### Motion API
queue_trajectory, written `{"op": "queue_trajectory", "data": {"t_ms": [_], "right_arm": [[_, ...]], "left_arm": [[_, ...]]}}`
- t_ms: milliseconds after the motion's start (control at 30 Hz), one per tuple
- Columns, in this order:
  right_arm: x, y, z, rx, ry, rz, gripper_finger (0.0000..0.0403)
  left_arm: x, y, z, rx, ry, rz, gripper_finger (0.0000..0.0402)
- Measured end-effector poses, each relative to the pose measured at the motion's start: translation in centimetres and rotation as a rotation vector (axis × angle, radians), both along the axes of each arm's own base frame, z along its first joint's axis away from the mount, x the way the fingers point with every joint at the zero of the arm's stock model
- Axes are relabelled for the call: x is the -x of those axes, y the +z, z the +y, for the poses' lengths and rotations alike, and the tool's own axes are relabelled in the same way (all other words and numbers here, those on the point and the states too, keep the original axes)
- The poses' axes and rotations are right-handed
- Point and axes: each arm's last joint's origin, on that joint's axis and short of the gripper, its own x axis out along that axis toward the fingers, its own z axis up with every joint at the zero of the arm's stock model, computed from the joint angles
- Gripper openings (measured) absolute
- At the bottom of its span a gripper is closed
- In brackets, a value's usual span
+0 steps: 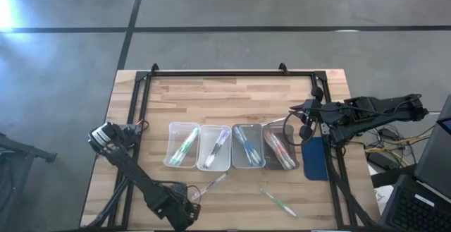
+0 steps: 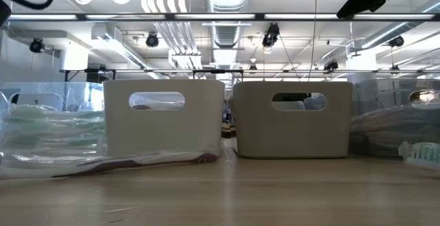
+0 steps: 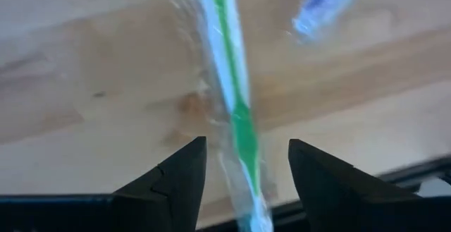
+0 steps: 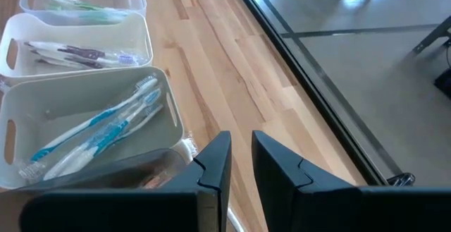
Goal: Pick & Place Toothbrushes
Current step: Put the green toothbrush into the transparent bin
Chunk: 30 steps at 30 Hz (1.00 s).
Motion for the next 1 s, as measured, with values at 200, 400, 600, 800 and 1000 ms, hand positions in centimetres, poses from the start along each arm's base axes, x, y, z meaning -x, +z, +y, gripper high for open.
{"op": "queue_trajectory", "data": {"t_ms": [200, 400, 600, 800, 1000], "right_arm": [[0.0, 0.0, 0.0, 0.000, 0.000, 0.000, 0.0052], [0.0, 0.0, 0.0, 0.002, 0.001, 0.001, 0.0052], [0.0, 0.0, 0.0, 0.002, 0.002, 0.001, 0.0052], [0.0, 0.0, 0.0, 0.003, 0.001, 0.001, 0.0052], [0.0, 0.0, 0.0, 0.003, 0.001, 0.001, 0.0052]], "left_arm": [[0.4, -1.0, 0.4, -0.011, 0.021, 0.019, 0.0206], [0.4, -1.3, 0.7, -0.020, 0.029, 0.029, 0.0204], [0.6, -1.9, 0.9, -0.017, 0.036, 0.032, 0.0204], [0.8, -2.4, 1.1, -0.005, 0.037, 0.027, 0.0191], [0.8, -2.5, 1.0, -0.003, 0.031, 0.024, 0.0151]]}}
